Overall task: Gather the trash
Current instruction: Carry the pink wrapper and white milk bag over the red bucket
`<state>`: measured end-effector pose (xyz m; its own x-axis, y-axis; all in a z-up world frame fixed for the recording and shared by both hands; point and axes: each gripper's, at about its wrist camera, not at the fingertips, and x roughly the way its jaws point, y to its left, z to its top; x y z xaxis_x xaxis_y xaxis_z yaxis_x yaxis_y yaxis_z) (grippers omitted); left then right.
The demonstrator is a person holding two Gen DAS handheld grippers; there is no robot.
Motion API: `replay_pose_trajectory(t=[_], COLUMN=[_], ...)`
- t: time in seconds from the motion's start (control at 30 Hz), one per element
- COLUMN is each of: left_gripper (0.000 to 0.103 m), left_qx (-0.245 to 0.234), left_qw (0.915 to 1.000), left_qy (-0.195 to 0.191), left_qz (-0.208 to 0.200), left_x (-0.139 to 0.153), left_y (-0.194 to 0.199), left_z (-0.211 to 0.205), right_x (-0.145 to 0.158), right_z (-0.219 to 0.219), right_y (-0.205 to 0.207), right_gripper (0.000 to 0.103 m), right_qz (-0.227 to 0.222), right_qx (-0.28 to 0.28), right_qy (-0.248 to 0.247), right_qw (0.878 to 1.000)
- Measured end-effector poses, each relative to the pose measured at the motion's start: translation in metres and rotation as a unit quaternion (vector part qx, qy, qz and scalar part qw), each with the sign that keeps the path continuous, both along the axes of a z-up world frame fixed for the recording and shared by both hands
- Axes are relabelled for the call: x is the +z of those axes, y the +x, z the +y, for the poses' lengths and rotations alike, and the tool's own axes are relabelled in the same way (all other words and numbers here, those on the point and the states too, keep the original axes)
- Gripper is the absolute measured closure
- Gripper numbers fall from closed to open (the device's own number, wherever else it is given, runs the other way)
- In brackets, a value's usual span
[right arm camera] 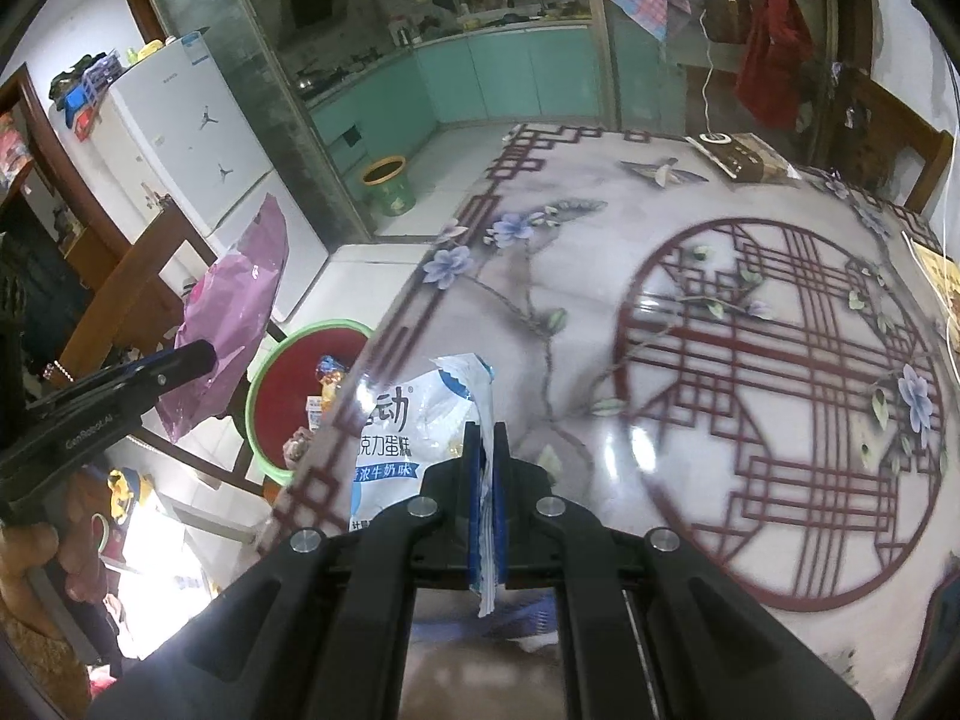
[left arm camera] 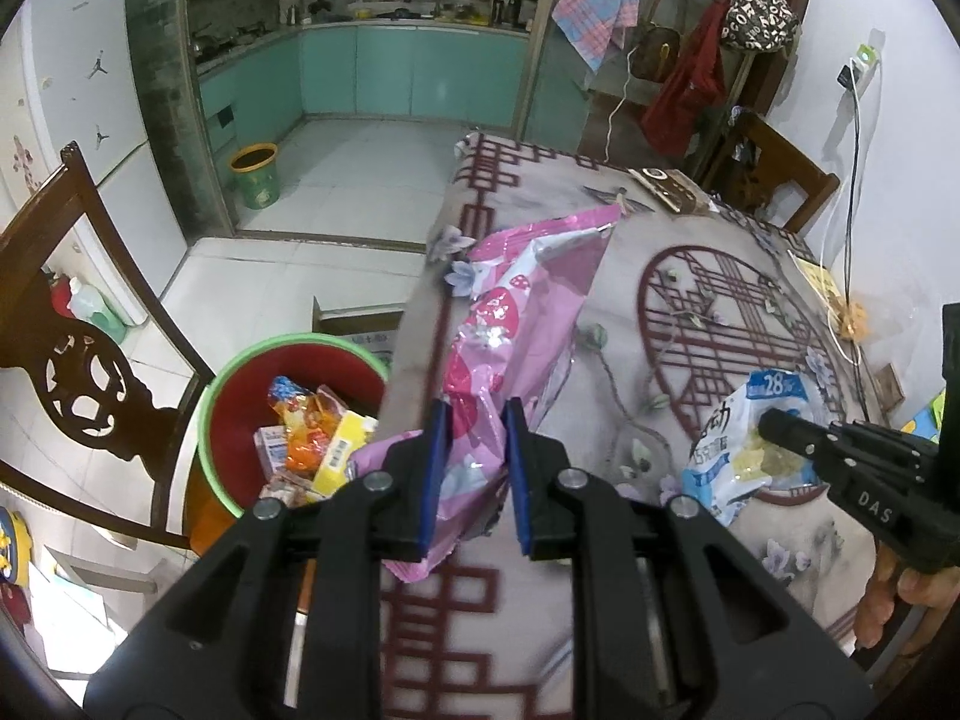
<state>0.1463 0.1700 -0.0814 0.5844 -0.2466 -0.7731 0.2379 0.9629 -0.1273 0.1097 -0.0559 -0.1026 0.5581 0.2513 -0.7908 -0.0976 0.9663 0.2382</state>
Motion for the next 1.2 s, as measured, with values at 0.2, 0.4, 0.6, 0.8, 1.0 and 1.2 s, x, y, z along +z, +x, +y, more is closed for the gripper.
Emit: replay_pose_trajectory(t=[0.2,0.4,0.6,0.8,1.0,1.2], left_gripper=[0.084,0.084,0.084,0.084,0.084,0.084], left_qx=[-0.003,0.004,0.028,0.058,0.082,0.086], left_qw=[1.0,1.0,0.9995,0.9982,0.9965,0.9962], left_qy=[-0.001,0.002,0.002,-0.001,-0.003,-0.005], left_qz=[0.0,0.008,0.011,0.015,0.016,0.014], left_x=[-0.002,-0.01,-0.014,-0.016,-0.017,-0.018], left_y=[0.007,0.016,0.016,0.017,0.02,0.03], left_z=[0.025,0.046,0.076,0.106,0.131,0.144], right_x=[0.003,0.004,-0.001,0.003,0.008,0.016], right_z=[0.027,0.051,0.079,0.112,0.14,0.161], right_y=[0.002,0.007,0.019,0.032,0.045,0.057], right_gripper=[0.1,0.1,0.1,0.1,0.1,0.1], right_qz=[-0.003,-0.006,0.003,-0.002,-0.012,-0.024], right_qx=[-0.003,0.001,0.02,0.053,0.078,0.089], right_qy=[-0.003,0.001,0.001,-0.005,-0.008,-0.01], right_qw=[1.0,1.0,1.0,0.999,0.997,0.996])
